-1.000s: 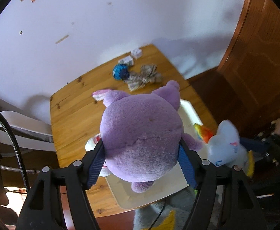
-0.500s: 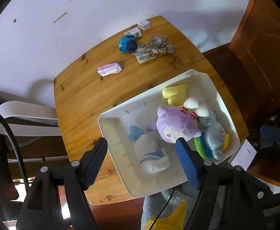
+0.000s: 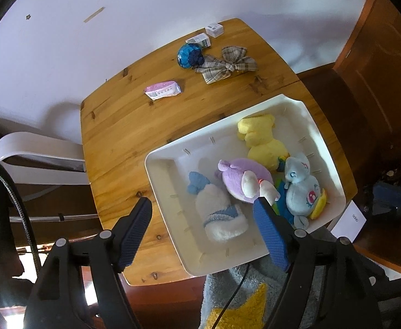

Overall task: Organize objects
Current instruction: 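Lower the purple plush with the left tool while the right tool lowers the pony into the tray, then move both open tools toward the pink wrapper and blue pouch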

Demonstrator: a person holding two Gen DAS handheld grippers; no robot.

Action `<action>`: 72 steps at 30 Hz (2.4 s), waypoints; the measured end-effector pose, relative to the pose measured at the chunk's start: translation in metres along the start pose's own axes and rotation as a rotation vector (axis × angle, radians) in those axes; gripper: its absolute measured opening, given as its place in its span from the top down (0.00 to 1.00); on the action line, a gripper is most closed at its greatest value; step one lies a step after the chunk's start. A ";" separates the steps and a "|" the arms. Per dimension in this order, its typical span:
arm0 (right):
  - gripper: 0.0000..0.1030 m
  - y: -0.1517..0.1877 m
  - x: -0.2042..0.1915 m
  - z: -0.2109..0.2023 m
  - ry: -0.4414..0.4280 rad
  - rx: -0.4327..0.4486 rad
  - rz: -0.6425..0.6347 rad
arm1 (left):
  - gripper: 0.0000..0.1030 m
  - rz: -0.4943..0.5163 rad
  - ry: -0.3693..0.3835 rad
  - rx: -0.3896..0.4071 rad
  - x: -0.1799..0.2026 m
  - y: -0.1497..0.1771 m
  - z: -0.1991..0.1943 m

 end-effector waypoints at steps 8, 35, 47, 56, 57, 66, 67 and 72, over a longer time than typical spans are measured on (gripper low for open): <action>0.29 0.003 0.001 -0.008 -0.006 0.009 -0.041 | 0.23 -0.047 -0.010 0.025 -0.001 0.007 -0.010; 0.29 -0.086 0.043 -0.076 -0.033 0.169 -0.013 | 0.23 -0.279 -0.123 0.241 -0.075 -0.021 -0.115; 0.29 -0.198 0.073 -0.070 0.017 0.191 0.071 | 0.23 -0.378 0.065 0.206 -0.108 -0.109 -0.080; 0.29 -0.305 0.082 -0.020 -0.088 0.180 0.131 | 0.23 -0.504 0.155 0.142 -0.145 -0.177 -0.009; 0.28 -0.316 0.083 -0.012 -0.103 0.181 0.137 | 0.23 -0.516 0.160 0.134 -0.147 -0.181 -0.002; 0.24 -0.387 0.095 0.097 -0.171 0.124 0.232 | 0.23 -0.638 0.183 0.021 -0.165 -0.208 0.093; 0.24 -0.390 0.097 0.112 -0.171 0.110 0.237 | 0.23 -0.652 0.190 0.010 -0.167 -0.210 0.104; 0.24 -0.396 0.105 0.183 -0.190 0.034 0.288 | 0.23 -0.736 0.215 -0.050 -0.169 -0.216 0.164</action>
Point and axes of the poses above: each gripper's, at about its wrist camera, not at the fingertips, and z roughly the way its jaws point, x to its right, y to its underside, the point moved 8 cm from there along z, roughly the way its jaws point, and after that the axes turned 4 degrees about -x, right-handed, at the moved point
